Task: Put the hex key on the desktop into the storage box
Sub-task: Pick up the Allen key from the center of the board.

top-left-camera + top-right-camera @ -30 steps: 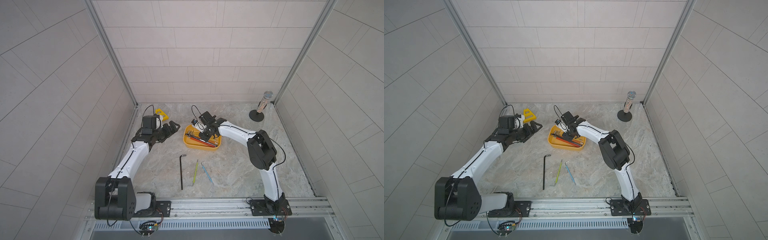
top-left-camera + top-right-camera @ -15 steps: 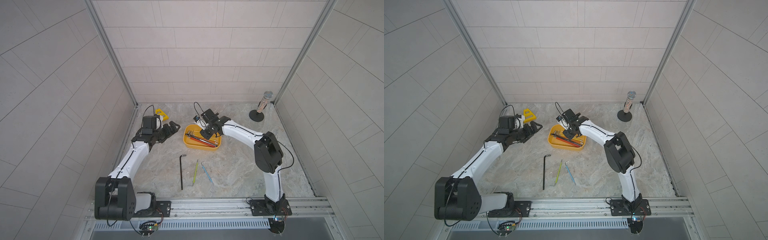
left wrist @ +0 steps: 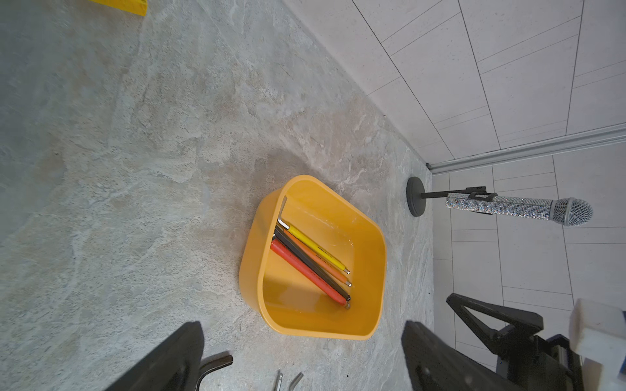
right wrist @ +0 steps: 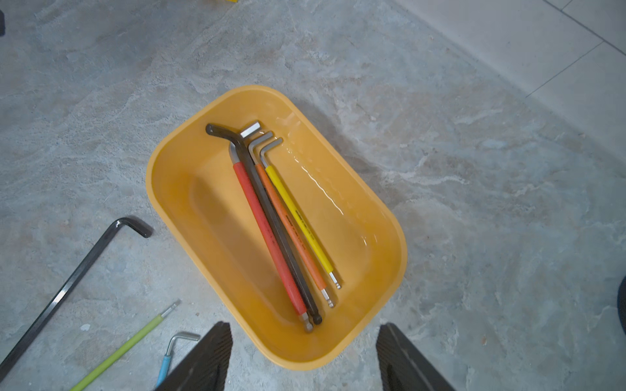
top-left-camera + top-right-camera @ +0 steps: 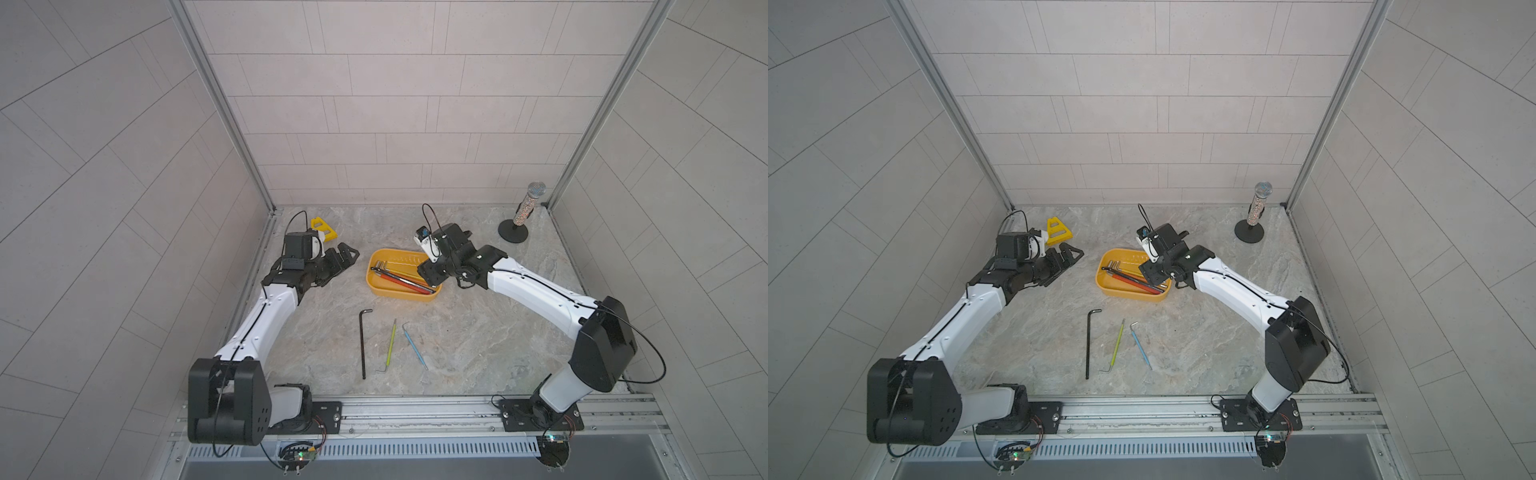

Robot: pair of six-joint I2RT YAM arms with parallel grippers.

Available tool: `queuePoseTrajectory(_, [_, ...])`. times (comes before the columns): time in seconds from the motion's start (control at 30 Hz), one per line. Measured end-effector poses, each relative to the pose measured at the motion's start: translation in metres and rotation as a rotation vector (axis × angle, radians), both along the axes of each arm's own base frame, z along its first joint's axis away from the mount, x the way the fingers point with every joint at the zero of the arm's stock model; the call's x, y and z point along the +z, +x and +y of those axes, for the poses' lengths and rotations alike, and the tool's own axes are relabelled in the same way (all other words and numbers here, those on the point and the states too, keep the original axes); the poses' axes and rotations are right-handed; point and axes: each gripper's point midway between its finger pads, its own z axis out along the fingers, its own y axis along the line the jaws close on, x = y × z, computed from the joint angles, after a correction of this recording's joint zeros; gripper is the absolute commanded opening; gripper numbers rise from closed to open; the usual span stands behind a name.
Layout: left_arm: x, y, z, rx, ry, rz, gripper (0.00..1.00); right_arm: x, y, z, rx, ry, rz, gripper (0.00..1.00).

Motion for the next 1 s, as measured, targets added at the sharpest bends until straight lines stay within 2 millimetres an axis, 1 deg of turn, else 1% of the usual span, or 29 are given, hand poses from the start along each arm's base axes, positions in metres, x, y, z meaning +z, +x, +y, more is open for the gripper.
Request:
queuePoseTrajectory(0.07, [0.002,-0.003,0.001,0.001,0.012,-0.004,0.99,0.001,-0.01,-0.008,-0.023,0.015,0.003,0.75])
queuePoseTrajectory(0.2, [0.002,-0.017,0.003,0.005,0.015,-0.006,0.99,0.011,-0.031,-0.023,-0.065,0.077,-0.014,0.75])
queuePoseTrajectory(0.3, [0.0,-0.027,0.003,0.01,0.004,-0.001,0.99,0.015,-0.044,-0.03,-0.083,0.122,-0.02,0.73])
queuePoseTrajectory(0.37, [-0.005,-0.033,0.003,0.014,-0.002,0.008,0.99,0.011,-0.052,-0.03,-0.085,0.133,-0.009,0.72])
queuePoseTrajectory(0.5, [-0.016,-0.043,0.003,0.018,-0.002,0.035,0.99,-0.011,-0.072,-0.023,-0.069,0.127,0.045,0.71])
queuePoseTrajectory(0.6, [-0.022,-0.046,0.005,0.023,0.005,0.049,0.99,-0.028,-0.09,-0.014,-0.038,0.116,0.091,0.7])
queuePoseTrajectory(0.67, [-0.026,-0.048,0.005,0.023,0.004,0.058,0.99,-0.034,-0.099,-0.008,-0.014,0.115,0.113,0.69])
queuePoseTrajectory(0.83, [-0.031,-0.049,0.005,0.029,0.0,0.073,0.99,-0.039,-0.111,0.006,0.019,0.123,0.143,0.68])
queuePoseTrajectory(0.9, [-0.031,-0.049,0.005,0.03,0.0,0.075,0.99,-0.045,-0.116,0.012,0.033,0.115,0.16,0.68])
queuePoseTrajectory(1.0, [-0.032,-0.048,0.007,0.034,0.0,0.076,0.99,-0.059,-0.124,0.021,0.043,0.094,0.198,0.66])
